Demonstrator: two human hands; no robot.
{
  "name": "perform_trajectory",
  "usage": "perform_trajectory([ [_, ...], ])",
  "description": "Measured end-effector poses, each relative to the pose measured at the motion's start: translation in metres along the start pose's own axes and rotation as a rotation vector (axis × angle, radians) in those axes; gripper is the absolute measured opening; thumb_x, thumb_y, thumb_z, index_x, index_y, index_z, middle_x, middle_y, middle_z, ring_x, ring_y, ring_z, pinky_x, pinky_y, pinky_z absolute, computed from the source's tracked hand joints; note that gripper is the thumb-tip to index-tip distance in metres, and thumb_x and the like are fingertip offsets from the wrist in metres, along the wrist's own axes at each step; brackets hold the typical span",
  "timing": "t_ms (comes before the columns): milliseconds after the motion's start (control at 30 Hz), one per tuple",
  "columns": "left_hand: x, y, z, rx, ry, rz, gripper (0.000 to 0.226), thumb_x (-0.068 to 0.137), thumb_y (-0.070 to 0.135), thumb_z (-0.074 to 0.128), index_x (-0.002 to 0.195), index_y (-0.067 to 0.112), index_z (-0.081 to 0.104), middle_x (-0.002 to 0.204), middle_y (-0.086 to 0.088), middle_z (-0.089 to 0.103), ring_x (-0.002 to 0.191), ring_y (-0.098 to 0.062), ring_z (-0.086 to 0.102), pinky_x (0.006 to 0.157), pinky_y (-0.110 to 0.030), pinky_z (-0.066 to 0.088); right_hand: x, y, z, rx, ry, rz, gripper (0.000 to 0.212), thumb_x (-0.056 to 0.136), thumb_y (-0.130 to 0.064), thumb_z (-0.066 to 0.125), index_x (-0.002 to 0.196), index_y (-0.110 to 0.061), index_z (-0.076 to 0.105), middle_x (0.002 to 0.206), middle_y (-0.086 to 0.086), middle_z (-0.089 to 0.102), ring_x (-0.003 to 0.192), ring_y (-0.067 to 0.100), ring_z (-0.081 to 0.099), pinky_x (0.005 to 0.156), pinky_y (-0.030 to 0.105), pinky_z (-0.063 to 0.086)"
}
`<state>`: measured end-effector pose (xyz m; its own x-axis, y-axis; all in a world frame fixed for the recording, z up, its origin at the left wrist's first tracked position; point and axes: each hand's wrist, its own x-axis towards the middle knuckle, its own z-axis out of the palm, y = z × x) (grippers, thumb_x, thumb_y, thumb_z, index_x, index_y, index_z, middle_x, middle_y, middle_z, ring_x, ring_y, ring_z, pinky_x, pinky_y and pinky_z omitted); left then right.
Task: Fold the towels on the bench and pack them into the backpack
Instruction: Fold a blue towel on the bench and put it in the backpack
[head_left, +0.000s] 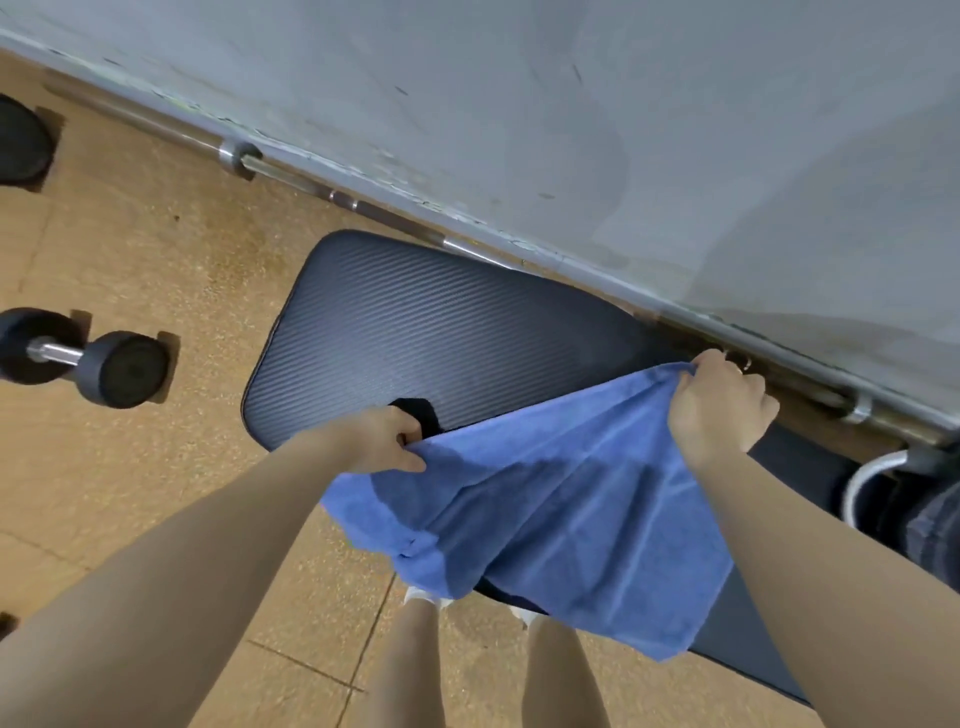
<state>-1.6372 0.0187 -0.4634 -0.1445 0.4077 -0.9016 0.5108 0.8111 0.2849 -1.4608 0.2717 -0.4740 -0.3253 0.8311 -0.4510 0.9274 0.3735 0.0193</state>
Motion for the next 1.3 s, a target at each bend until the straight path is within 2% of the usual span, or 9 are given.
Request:
perform_trajectory([
  [100, -0.005, -0.016, -0.014, -0.159, 0.156, 0.022, 0.014, 0.091, 0.026, 0.055, 0.081, 0.018, 0.051, 0.084, -0.004, 0.054, 0.082, -0.021, 0.048, 0.063, -0.026, 0.029, -0.009, -0.026, 0.004, 0.004, 0.034, -0.043, 0.033, 0.084, -0.001, 0.041, 0.114, -0.004, 0.053, 0.118, 0.021, 0.053, 0.115, 0.040, 0.041, 0.101, 0.041, 0.024],
  [200, -0.006, -0.021, -0.033, -0.273, 0.343, 0.097, 0.012, 0.094, 0.025, 0.050, 0.091, 0.014, 0.049, 0.085, -0.008, 0.056, 0.078, -0.022, 0.049, 0.061, -0.028, 0.031, -0.033, -0.073, 0.012, 0.192, 0.133, -0.418, 0.046, 0.071, -0.005, 0.041, 0.113, 0.000, 0.060, 0.112, 0.023, 0.061, 0.102, 0.045, 0.054, 0.093, 0.043, 0.040],
  [400, -0.010, -0.036, -0.054, -0.230, 0.594, 0.288, 0.017, 0.086, 0.021, 0.061, 0.092, 0.005, 0.059, 0.075, -0.011, 0.062, 0.067, -0.020, 0.049, 0.060, -0.027, 0.029, -0.084, -0.186, 0.015, 0.409, -0.232, -0.907, 0.027, 0.086, -0.016, 0.057, 0.112, -0.009, 0.061, 0.103, 0.005, 0.069, 0.099, 0.026, 0.059, 0.092, 0.035, 0.038],
  [633, -0.021, -0.117, -0.057, -0.156, 0.292, 0.065, 0.029, 0.084, 0.028, 0.065, 0.065, 0.017, 0.044, 0.061, 0.002, 0.045, 0.068, -0.024, 0.046, 0.056, -0.029, 0.029, -0.075, -0.215, 0.011, 0.378, -0.253, -0.744, 0.014, 0.088, -0.013, 0.056, 0.094, -0.013, 0.069, 0.096, 0.004, 0.069, 0.091, 0.023, 0.059, 0.082, 0.030, 0.040],
  [867, -0.024, -0.110, -0.105, -0.250, 0.914, 0.052, 0.007, 0.085, 0.014, 0.060, 0.084, 0.008, 0.055, 0.082, -0.009, 0.055, 0.082, -0.030, 0.049, 0.063, -0.035, 0.037, -0.062, -0.237, -0.003, 0.486, -0.050, -0.528, 0.010, 0.088, -0.011, 0.054, 0.088, -0.012, 0.064, 0.075, -0.003, 0.056, 0.075, 0.017, 0.051, 0.068, 0.026, 0.035],
  [1000, -0.009, -0.085, -0.104, -0.305, 1.192, -0.030, 0.060, 0.083, 0.009, 0.056, 0.138, 0.006, 0.034, 0.138, -0.019, 0.038, 0.130, -0.037, 0.032, 0.104, -0.044, 0.028, -0.055, -0.233, -0.003, 0.270, -0.022, -0.520, 0.035, 0.092, -0.024, 0.052, 0.126, -0.017, 0.052, 0.118, 0.005, 0.058, 0.116, 0.027, 0.048, 0.090, 0.034, 0.035],
  [1067, -0.001, -0.075, -0.083, -0.304, 1.114, -0.033, 0.070, 0.082, 0.010, 0.058, 0.143, 0.004, 0.024, 0.149, -0.022, 0.019, 0.139, -0.039, 0.016, 0.111, -0.046, 0.018, -0.054, -0.211, -0.002, 0.214, -0.109, -0.462, 0.049, 0.094, -0.027, 0.050, 0.140, -0.020, 0.035, 0.142, 0.001, 0.041, 0.133, 0.026, 0.031, 0.104, 0.039, 0.026],
  [1200, 0.011, -0.053, -0.009, -0.122, 1.044, 0.222, 0.045, 0.067, -0.001, 0.064, 0.111, 0.000, 0.059, 0.122, -0.028, 0.051, 0.112, -0.045, 0.047, 0.084, -0.053, 0.045, -0.062, -0.131, 0.003, 0.158, -0.107, -0.368, 0.044, 0.093, -0.014, 0.049, 0.136, -0.018, 0.043, 0.142, 0.002, 0.041, 0.132, 0.025, 0.033, 0.104, 0.042, 0.031],
  [1300, 0.016, -0.027, 0.040, -0.023, 1.017, 0.441, 0.028, 0.069, 0.010, 0.045, 0.093, 0.007, 0.059, 0.103, -0.017, 0.058, 0.099, -0.029, 0.042, 0.066, -0.041, 0.051, -0.070, -0.061, 0.007, 0.126, -0.141, -0.231, 0.044, 0.093, -0.009, 0.045, 0.136, -0.013, 0.042, 0.143, 0.007, 0.041, 0.132, 0.029, 0.035, 0.104, 0.047, 0.034],
])
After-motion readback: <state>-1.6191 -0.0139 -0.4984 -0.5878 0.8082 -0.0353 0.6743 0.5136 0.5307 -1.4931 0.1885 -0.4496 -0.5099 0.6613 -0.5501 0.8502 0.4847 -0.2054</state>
